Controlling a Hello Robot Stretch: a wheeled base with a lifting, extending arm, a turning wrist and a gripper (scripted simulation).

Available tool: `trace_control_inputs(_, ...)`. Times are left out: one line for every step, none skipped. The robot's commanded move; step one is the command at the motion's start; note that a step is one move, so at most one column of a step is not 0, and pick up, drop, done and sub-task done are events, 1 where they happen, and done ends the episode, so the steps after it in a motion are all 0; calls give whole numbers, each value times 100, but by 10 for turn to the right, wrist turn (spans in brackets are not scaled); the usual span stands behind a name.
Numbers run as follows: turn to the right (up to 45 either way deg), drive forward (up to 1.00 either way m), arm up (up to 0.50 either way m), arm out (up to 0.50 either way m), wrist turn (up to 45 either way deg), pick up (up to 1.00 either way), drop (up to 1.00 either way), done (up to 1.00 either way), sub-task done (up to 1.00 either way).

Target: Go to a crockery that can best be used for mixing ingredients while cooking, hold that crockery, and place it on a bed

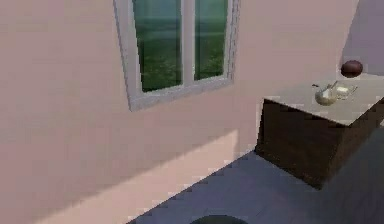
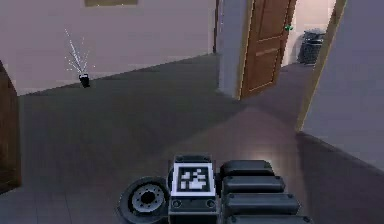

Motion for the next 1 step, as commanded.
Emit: trace_control_inputs(-450,0,0,0,0,0,0,0,0)
